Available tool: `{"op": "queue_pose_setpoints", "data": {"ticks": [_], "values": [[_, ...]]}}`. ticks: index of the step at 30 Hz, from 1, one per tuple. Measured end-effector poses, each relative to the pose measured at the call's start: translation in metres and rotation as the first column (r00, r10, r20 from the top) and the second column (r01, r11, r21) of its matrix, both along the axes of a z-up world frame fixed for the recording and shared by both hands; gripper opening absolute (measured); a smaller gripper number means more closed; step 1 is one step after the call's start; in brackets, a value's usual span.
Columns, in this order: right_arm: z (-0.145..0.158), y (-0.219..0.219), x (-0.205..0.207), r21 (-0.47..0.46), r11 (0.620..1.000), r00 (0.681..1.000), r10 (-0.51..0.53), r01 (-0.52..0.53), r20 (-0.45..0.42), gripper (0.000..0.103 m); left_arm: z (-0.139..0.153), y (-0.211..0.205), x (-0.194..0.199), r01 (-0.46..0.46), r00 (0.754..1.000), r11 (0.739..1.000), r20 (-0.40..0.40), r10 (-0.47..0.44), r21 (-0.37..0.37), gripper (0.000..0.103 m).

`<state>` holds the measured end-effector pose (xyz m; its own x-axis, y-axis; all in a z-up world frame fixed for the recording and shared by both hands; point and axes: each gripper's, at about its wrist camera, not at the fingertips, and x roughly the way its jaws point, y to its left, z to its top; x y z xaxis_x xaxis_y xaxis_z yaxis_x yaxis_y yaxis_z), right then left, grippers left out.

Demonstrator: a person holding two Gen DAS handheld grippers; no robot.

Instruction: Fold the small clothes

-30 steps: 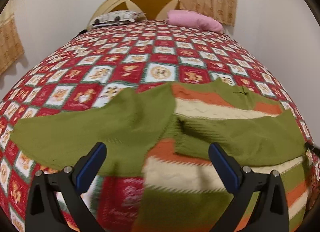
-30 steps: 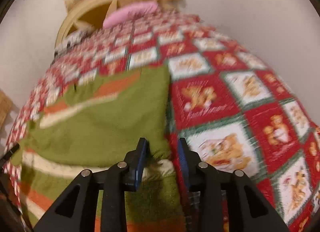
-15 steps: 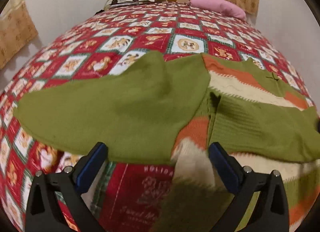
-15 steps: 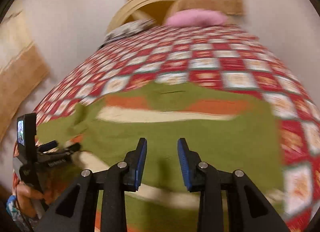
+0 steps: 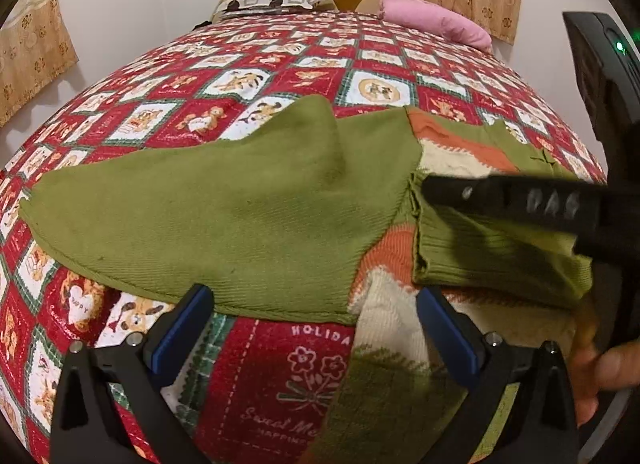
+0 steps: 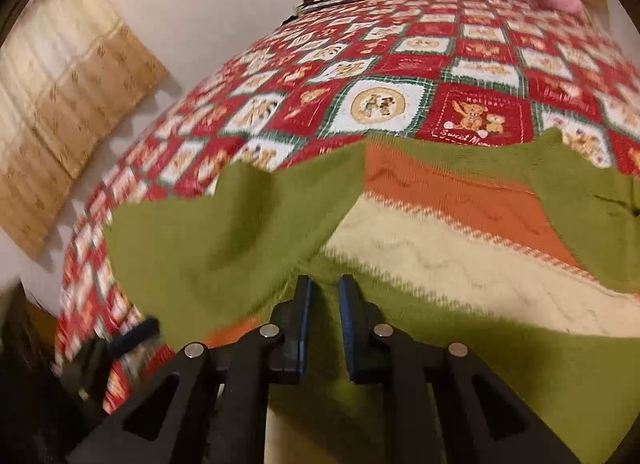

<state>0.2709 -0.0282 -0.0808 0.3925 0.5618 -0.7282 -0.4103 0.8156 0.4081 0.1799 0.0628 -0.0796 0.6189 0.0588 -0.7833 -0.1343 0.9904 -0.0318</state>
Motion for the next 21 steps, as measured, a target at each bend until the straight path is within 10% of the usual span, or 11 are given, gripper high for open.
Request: {"op": "queue_pose_setpoints", "data": {"ticks": [5,14,21], "values": [[0.033,-0.049,-0.041,0.105,0.991,0.993,-0.092,0.084,0.069,0.013,0.0,0.002,0.0,0.0,1.0,1.0,0.003,0.0,-0.013,0.103],[-0.001,-0.063,-0.089,-0.045,0.984,0.984,-0.17,0.172,0.058,0.015,-0.001,0.0,0.0,0.0,1.0,1.0,0.0,0.0,-0.009,0.103],[0.043,-0.079,-0.136,0.0,0.961,0.947,-0.274,0.278,0.169,0.015,-0.001,0.001,0.0,0.0,1.0,1.0,0.001,0.0,-0.013,0.103]]}}
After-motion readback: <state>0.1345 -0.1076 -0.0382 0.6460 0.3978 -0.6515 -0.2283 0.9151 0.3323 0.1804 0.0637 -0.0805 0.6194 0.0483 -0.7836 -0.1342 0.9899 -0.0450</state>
